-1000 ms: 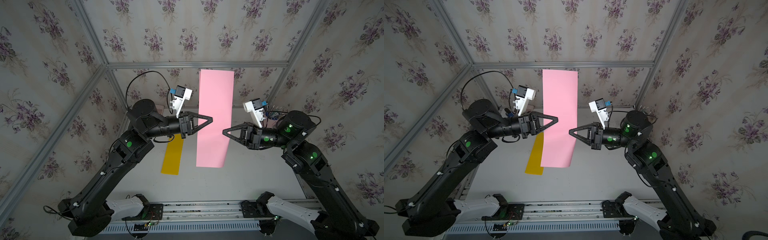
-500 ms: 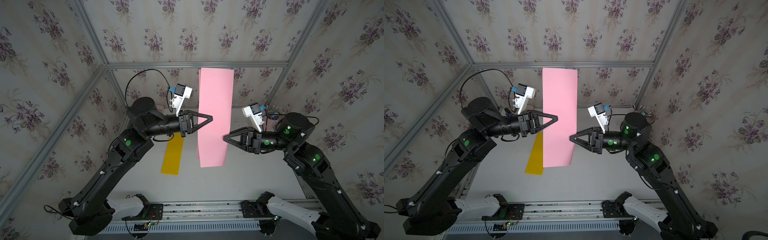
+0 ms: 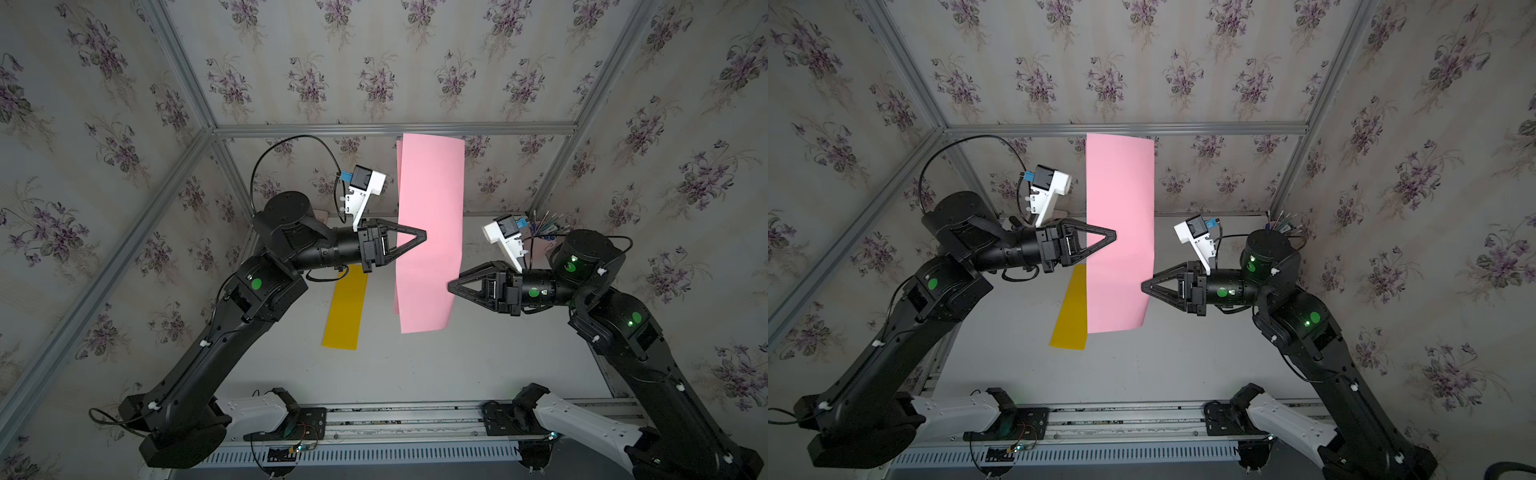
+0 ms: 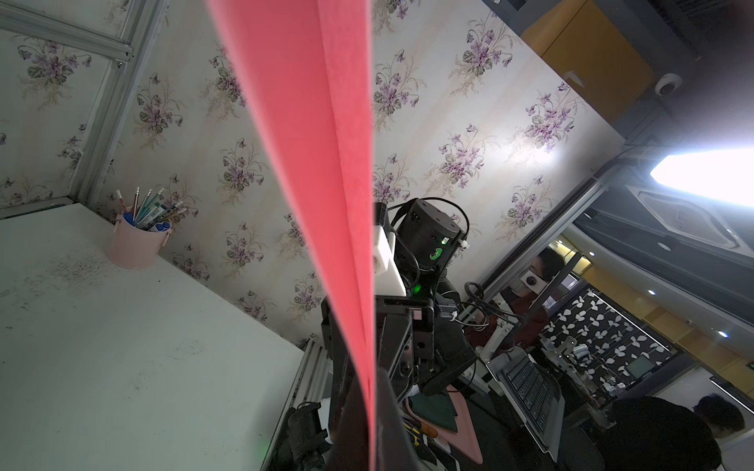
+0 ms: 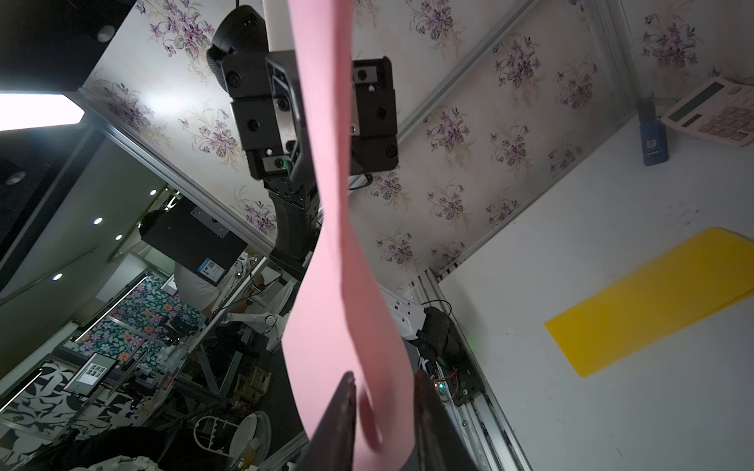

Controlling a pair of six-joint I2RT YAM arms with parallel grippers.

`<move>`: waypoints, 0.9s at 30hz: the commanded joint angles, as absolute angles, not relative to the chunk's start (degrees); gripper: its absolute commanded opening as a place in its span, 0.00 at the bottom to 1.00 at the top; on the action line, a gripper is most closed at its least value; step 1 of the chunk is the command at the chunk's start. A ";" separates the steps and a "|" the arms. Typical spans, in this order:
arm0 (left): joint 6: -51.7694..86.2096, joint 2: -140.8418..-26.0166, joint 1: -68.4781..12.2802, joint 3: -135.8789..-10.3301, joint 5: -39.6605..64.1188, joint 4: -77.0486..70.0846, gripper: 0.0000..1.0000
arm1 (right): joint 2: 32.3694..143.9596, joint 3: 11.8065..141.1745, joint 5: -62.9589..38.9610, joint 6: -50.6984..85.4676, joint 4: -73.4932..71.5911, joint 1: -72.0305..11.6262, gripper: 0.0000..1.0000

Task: Fold the rectangular paper in half along the long edge
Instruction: Fold the paper.

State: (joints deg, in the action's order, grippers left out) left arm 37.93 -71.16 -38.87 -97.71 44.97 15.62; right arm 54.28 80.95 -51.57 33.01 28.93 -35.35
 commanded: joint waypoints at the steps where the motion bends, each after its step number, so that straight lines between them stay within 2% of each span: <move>1: 36.97 -71.36 -38.85 -98.26 45.47 14.43 0.00 | 53.57 80.61 -53.69 32.52 28.74 -35.42 0.05; 2: 36.99 -71.41 -38.85 -98.37 45.46 14.49 0.00 | 53.48 80.68 -53.72 32.52 28.92 -35.42 0.09; 3: 37.00 -71.46 -38.85 -98.54 45.45 14.50 0.00 | 53.48 80.82 -53.28 32.34 29.55 -35.42 0.20; 4: 37.00 -71.61 -38.85 -98.66 45.57 14.50 0.00 | 53.52 80.84 -52.92 32.11 30.11 -35.42 0.22; 5: 37.00 -71.68 -38.85 -98.76 45.61 14.50 0.00 | 53.37 80.66 -53.35 31.91 30.15 -35.44 0.20; 7: 36.98 -71.80 -38.85 -99.03 45.63 14.57 0.00 | 52.89 79.95 -54.20 31.99 29.63 -35.51 0.04; 8: 36.99 -71.89 -38.85 -99.20 45.68 14.67 0.00 | 52.74 79.81 -54.39 32.00 29.45 -35.60 0.01; 9: 36.98 -71.98 -38.85 -99.31 45.63 14.72 0.00 | 52.45 79.69 -54.40 32.20 29.51 -35.72 0.03; 10: 36.96 -72.16 -38.85 -99.55 45.68 14.84 0.00 | 52.47 79.94 -53.96 32.21 30.15 -35.69 0.14; 11: 37.00 -72.25 -38.85 -99.71 45.71 14.92 0.00 | 52.63 80.24 -53.40 31.73 31.20 -35.71 0.19; 12: 37.00 -72.33 -38.86 -99.96 45.88 15.02 0.00 | 52.62 80.30 -53.50 31.31 31.79 -35.69 0.19; 14: 36.97 -72.61 -38.94 -100.24 45.99 15.18 0.00 | 52.14 79.37 -54.31 31.44 31.13 -35.77 0.04; 15: 36.92 -72.81 -38.93 -100.34 46.02 15.33 0.00 | 51.94 79.13 -54.32 31.65 30.90 -35.86 0.00; 16: 36.84 -72.86 -38.90 -100.53 45.97 15.54 0.00 | 51.80 79.10 -54.32 31.72 30.98 -35.99 0.03; 17: 36.83 -72.94 -38.93 -100.67 45.96 15.69 0.00 | 51.84 79.10 -53.83 31.73 31.45 -35.95 0.12; 18: 36.83 -72.96 -38.94 -100.72 45.92 15.67 0.00 | 51.78 79.27 -53.29 31.35 32.17 -35.96 0.15; 21: 36.76 -73.03 -39.02 -100.96 45.92 15.82 0.00 | 51.31 78.67 -54.40 31.09 31.74 -36.21 0.00; 23: 36.61 -73.12 -39.03 -101.14 45.72 16.00 0.00 | 51.01 78.57 -54.41 31.03 31.85 -36.30 0.00; 24: 36.60 -73.21 -39.00 -101.17 45.77 16.07 0.00 | 51.00 78.74 -54.09 31.07 32.26 -36.39 0.03; 25: 36.60 -73.30 -39.02 -101.39 45.71 16.13 0.00 | 51.19 78.90 -53.39 30.87 33.01 -36.39 0.18; 26: 36.65 -73.39 -39.10 -101.43 45.76 16.15 0.00 | 51.24 78.81 -53.53 30.65 33.23 -36.39 0.21; 27: 36.52 -73.47 -39.12 -101.44 45.71 16.17 0.00 | 51.04 78.29 -54.18 30.63 33.03 -36.46 0.18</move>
